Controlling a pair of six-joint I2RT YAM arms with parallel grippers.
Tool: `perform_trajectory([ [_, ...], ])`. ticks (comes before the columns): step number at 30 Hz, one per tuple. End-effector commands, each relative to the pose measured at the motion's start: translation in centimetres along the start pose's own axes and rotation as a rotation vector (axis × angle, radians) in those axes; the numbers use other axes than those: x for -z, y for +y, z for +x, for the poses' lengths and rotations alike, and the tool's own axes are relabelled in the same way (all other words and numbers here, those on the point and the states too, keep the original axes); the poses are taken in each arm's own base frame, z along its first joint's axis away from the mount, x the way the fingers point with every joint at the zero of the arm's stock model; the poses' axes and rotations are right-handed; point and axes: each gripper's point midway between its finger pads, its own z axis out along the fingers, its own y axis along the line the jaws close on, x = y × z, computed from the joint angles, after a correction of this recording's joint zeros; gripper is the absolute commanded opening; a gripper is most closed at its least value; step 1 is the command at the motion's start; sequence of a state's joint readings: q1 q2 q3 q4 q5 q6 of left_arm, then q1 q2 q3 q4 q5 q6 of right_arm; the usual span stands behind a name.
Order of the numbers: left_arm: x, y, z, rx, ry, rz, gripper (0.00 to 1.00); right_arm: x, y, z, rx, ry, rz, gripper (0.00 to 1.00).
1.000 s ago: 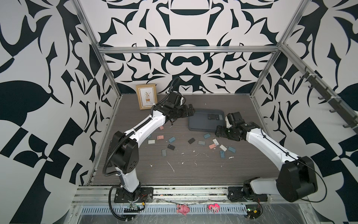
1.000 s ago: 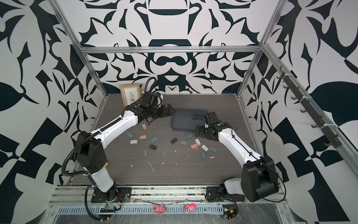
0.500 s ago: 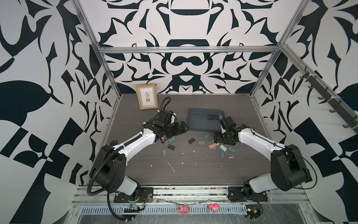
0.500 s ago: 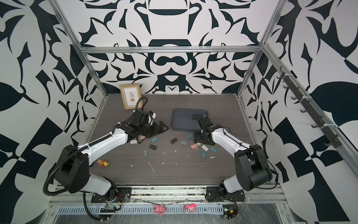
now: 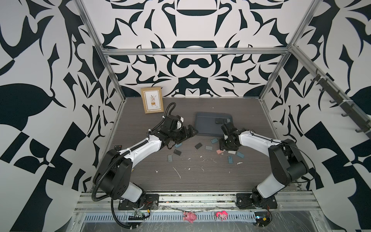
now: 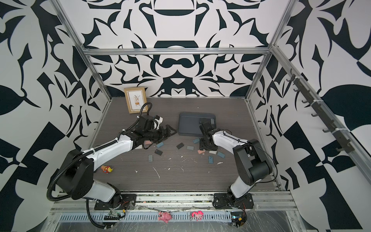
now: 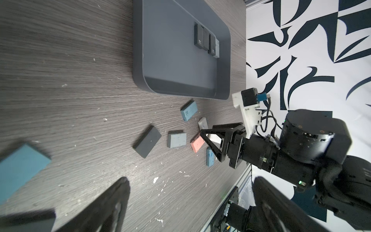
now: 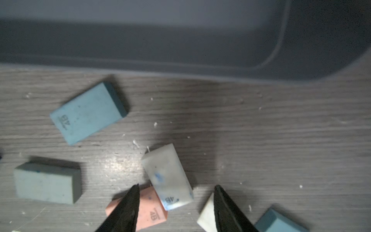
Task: Put the eraser in the storage box
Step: Pick up the eraser from the center of the board.
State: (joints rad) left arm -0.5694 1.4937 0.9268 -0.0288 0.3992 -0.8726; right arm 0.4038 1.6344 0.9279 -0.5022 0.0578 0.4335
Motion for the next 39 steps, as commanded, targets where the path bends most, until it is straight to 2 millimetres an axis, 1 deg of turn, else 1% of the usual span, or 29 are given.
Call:
perform_trajectory([
  [1, -0.5, 0.4, 0.3, 0.026, 0.014, 0.014, 0.99, 0.1, 0.1, -1.1, 0.030, -0.025, 0.024, 0.60],
  [9, -0.8, 0.6, 0.3, 0.035, 0.021, 0.013, 0.99, -0.5, 0.4, -1.5, 0.035, -0.018, 0.024, 0.54],
  [13, -1.1, 0.7, 0.3, 0.038, 0.026, 0.014, 0.99, -1.2, 0.4, -1.3, 0.039, -0.002, 0.031, 0.48],
  [16, -1.2, 0.8, 0.3, 0.038, 0.023, 0.013, 0.99, -1.3, 0.3, -1.1, 0.038, 0.003, 0.033, 0.42],
  [17, -1.1, 0.8, 0.3, 0.039, 0.024, 0.014, 0.99, -1.3, 0.2, -1.0, 0.039, 0.003, 0.033, 0.40],
  [22, -1.3, 0.9, 0.3, 0.041, 0.028, 0.012, 0.99, -0.7, -0.3, -0.7, 0.040, -0.005, 0.050, 0.36],
  [26, -1.4, 1.0, 0.3, 0.044, 0.030, 0.012, 0.99, -0.3, -0.6, -0.4, 0.039, -0.012, 0.054, 0.35],
  [32, -1.6, 1.0, 0.3, 0.047, 0.030, 0.013, 0.99, -0.9, -0.6, 0.0, 0.042, -0.001, 0.053, 0.29],
  [35, -1.5, 1.0, 0.3, 0.045, 0.028, 0.014, 0.99, -0.9, -0.4, -0.2, 0.038, -0.002, 0.045, 0.21],
  [39, -1.3, 1.0, 0.4, 0.045, 0.027, 0.014, 0.99, 0.3, 0.1, -1.3, 0.034, -0.029, 0.027, 0.20],
])
